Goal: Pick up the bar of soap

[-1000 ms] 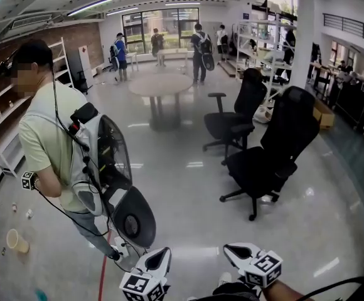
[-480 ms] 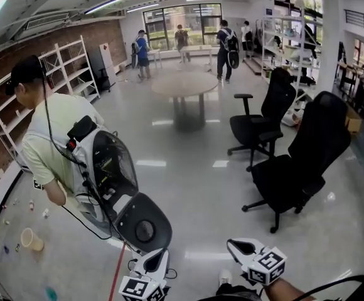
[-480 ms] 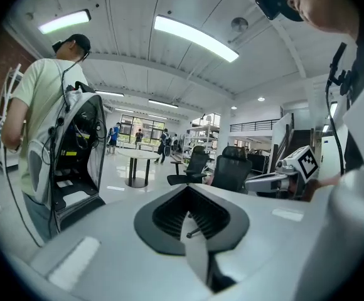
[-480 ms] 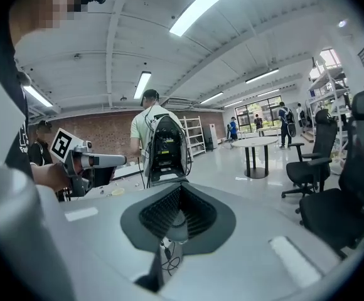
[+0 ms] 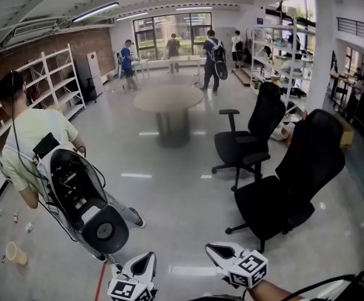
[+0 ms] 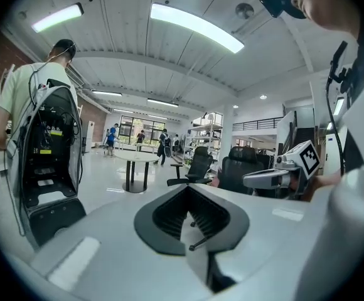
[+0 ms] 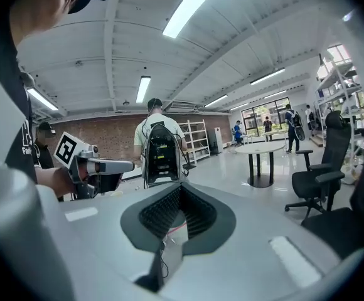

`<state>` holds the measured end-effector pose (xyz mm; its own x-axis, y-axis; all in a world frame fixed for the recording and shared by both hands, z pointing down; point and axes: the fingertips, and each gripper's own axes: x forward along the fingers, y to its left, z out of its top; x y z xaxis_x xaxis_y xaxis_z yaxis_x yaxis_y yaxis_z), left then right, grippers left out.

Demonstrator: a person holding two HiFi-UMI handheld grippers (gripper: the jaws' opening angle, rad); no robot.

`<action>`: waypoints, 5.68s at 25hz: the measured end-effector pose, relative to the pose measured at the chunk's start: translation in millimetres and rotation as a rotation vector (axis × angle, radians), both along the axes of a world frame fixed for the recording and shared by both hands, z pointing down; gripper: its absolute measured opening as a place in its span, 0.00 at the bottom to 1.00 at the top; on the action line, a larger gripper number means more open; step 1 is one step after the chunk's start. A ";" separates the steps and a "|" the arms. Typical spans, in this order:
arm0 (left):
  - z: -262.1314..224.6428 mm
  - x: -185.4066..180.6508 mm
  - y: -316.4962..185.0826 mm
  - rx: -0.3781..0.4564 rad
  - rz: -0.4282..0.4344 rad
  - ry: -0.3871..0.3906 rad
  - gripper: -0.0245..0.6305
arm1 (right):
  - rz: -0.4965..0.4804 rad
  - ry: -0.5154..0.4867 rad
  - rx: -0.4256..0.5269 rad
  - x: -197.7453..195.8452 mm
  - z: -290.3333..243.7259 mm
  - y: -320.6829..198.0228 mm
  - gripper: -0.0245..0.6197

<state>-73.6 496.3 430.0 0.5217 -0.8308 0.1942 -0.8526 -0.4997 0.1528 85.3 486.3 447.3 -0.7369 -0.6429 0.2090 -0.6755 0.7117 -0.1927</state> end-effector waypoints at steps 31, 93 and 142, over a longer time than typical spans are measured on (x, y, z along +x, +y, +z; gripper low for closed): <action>-19.2 -8.7 -314.1 0.000 0.331 -0.004 0.05 | 0.227 0.027 -0.009 -41.6 -13.7 -289.0 0.05; 34.2 139.0 -785.6 -0.067 0.195 -0.039 0.05 | 0.149 0.003 -0.070 124.5 42.5 -754.1 0.05; 2.7 81.4 -1236.1 -0.025 -0.028 -0.043 0.05 | -0.102 -0.008 -0.006 62.3 5.6 -1248.4 0.05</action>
<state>7.8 -739.8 432.6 0.4893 -0.8393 0.2370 -0.8721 -0.4724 0.1275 147.5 -762.1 452.8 -0.8000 -0.5633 0.2063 -0.5982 0.7754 -0.2022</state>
